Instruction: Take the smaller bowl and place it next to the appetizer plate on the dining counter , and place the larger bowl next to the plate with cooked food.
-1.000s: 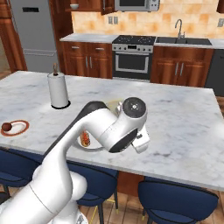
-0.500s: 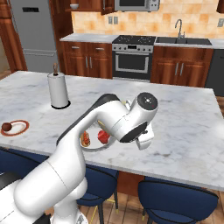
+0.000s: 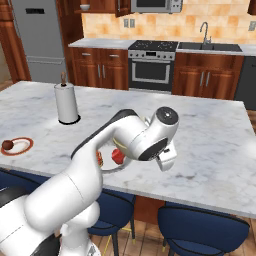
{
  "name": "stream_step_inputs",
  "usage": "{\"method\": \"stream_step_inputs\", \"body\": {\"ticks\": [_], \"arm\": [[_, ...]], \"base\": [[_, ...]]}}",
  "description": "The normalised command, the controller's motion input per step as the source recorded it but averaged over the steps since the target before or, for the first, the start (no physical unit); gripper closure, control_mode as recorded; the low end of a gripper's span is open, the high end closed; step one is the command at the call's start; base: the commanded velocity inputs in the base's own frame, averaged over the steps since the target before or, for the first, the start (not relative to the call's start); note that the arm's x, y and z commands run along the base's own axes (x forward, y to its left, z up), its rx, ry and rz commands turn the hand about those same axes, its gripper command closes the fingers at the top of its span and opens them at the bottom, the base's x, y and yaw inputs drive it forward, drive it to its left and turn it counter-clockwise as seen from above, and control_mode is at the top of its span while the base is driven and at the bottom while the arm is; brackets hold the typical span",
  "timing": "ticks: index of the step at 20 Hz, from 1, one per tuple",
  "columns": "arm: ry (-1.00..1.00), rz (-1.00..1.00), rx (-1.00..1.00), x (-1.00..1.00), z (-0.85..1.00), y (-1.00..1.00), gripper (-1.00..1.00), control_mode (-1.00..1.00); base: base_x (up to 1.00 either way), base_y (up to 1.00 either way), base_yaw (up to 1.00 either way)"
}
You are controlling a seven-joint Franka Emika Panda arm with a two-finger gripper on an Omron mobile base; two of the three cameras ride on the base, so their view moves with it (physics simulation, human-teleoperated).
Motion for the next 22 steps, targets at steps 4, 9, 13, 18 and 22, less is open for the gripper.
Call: {"method": "stream_step_inputs", "body": {"ticks": [4,9,13,18,22], "arm": [[0.0,0.0,-0.03,0.15,-0.35,0.0,1.0,-1.0],[0.0,0.0,0.0,0.18,-0.28,-0.06,1.0,-1.0],[0.0,0.0,0.0,0.16,-0.27,-0.18,1.0,-1.0],[0.0,0.0,0.0,0.19,-0.24,-0.22,1.0,-1.0],[0.0,0.0,0.0,0.24,-0.2,-0.08,1.0,-1.0]], "base": [[0.0,0.0,0.0],[0.0,0.0,0.0],[0.0,0.0,0.0],[0.0,0.0,0.0],[0.0,0.0,0.0]]}}
